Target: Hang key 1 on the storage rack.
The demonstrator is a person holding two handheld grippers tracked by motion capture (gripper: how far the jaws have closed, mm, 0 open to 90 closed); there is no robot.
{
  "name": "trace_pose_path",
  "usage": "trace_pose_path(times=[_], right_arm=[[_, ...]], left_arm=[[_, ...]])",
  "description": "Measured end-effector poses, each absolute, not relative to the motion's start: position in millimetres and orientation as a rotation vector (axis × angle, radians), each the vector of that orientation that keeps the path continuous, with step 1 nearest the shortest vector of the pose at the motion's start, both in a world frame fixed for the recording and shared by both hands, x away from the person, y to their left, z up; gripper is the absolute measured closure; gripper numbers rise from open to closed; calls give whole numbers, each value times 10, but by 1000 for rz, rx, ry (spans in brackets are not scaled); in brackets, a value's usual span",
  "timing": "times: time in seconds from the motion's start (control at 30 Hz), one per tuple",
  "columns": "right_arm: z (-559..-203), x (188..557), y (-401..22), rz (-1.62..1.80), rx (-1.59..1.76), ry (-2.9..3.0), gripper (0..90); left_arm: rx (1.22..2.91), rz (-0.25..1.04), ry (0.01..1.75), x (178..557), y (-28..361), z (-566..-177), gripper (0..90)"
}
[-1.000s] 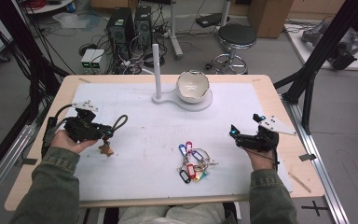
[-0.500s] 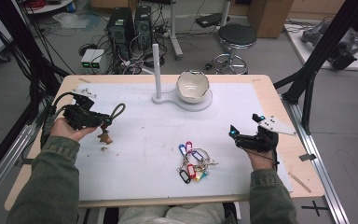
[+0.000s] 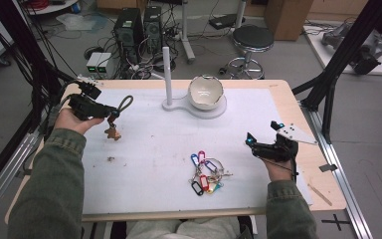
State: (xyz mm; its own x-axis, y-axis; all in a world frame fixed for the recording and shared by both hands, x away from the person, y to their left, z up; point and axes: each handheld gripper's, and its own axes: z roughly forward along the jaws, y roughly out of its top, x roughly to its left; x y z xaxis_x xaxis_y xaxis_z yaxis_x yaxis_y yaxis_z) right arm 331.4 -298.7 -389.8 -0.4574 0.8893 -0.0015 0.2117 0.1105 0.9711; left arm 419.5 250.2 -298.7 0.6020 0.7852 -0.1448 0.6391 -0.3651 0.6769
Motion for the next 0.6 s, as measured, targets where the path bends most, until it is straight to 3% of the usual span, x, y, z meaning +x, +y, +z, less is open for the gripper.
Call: trace_pose_path(times=[0.6], right_arm=[[-3898,3320,-3012,1373,1087,1756,6]], left_arm=[[2081,260,1144,4540,2359,-2774,729]])
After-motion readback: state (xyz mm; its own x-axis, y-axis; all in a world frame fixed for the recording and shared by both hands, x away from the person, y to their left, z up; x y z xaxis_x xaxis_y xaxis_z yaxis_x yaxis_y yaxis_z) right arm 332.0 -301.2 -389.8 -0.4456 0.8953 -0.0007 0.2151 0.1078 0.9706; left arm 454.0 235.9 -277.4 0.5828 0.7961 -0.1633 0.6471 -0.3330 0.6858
